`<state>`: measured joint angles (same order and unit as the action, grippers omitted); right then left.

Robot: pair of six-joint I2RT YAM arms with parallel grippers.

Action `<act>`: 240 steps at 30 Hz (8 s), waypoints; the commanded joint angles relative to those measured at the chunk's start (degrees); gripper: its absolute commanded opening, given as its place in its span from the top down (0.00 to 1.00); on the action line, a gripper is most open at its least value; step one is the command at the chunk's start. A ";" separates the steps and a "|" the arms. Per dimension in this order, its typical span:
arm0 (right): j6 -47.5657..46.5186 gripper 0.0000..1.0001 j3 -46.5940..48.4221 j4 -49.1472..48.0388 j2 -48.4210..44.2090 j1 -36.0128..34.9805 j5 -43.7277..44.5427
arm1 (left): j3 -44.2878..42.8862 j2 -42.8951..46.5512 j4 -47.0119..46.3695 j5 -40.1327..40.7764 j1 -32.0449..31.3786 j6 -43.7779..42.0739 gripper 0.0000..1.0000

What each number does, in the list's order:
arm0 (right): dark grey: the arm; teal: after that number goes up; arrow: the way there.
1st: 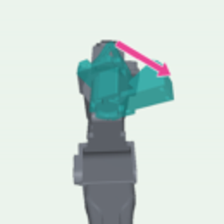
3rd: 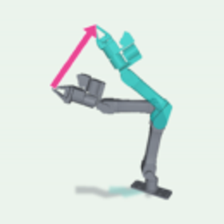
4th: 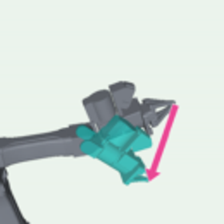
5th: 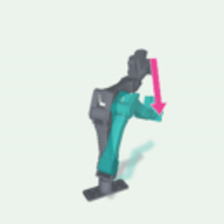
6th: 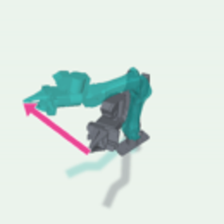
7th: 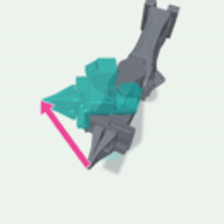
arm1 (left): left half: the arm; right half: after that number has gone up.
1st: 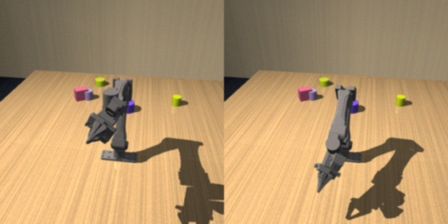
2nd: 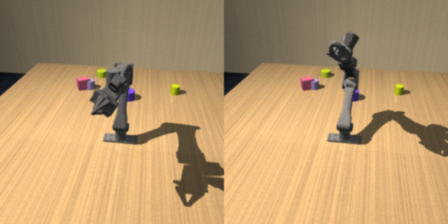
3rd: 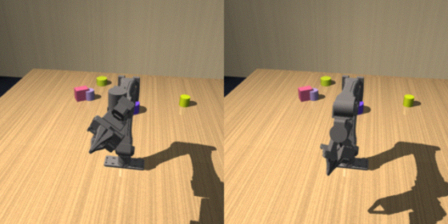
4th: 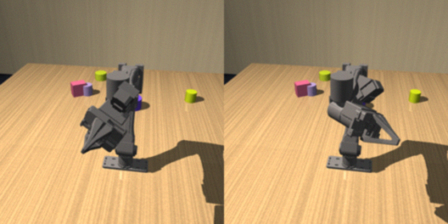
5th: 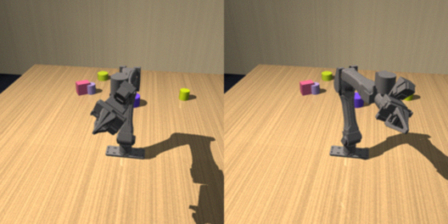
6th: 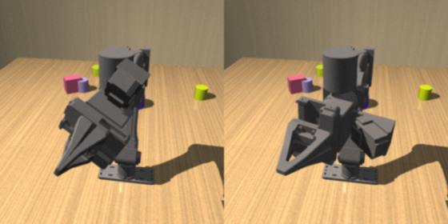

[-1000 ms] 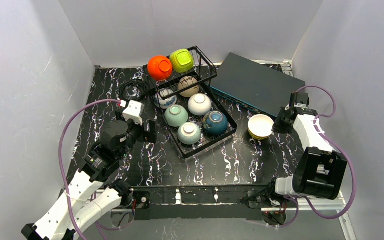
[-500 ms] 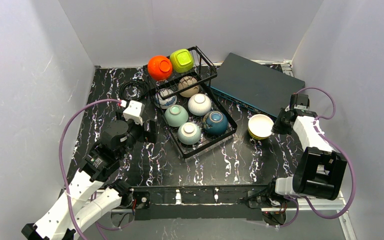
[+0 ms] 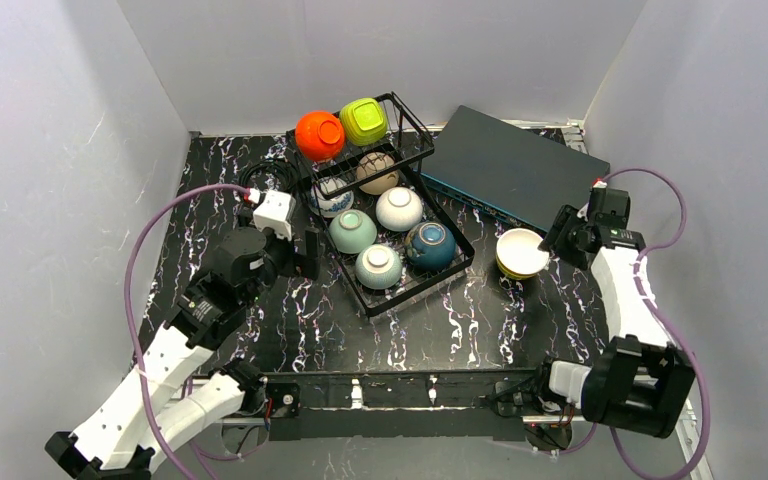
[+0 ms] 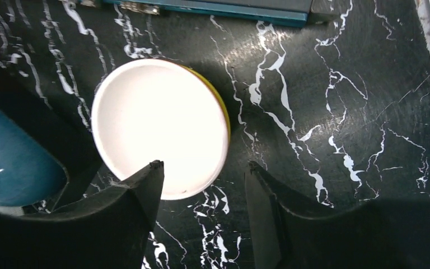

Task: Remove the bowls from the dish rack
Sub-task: Place the bowl with the bowl, then pick up the bowl from the dish rack, then place the bowl with the bowl.

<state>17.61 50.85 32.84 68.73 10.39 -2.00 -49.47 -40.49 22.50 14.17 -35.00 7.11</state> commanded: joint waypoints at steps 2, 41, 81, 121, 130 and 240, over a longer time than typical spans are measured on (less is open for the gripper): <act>-0.37 0.29 2.77 -1.81 -5.57 0.12 -3.51 | -6.23 -2.59 2.99 0.64 -0.24 2.78 0.02; -8.27 0.01 -2.02 -4.54 -33.24 -15.42 9.84 | -55.98 -48.43 7.97 -21.13 20.52 5.65 0.02; -9.50 0.01 -6.83 -6.57 -37.70 -18.69 17.91 | -75.21 -71.23 16.57 -45.55 28.63 3.48 0.02; -9.43 0.01 -10.57 -8.76 -41.74 -20.27 21.49 | -70.07 -67.27 13.48 -49.82 28.58 -2.43 0.36; -9.37 0.01 -10.66 -8.79 -41.90 -20.33 21.51 | -67.80 -64.55 12.53 -49.55 28.28 -3.06 0.45; -20.14 0.69 17.50 -4.88 1.99 -39.03 -57.24 | -0.48 -19.10 -26.26 -30.19 -23.62 -70.04 0.58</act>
<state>-0.05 65.91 27.09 70.50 -28.53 -58.22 -50.26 -60.27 -1.39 -15.57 -58.26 -62.96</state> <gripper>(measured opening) 0.406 0.666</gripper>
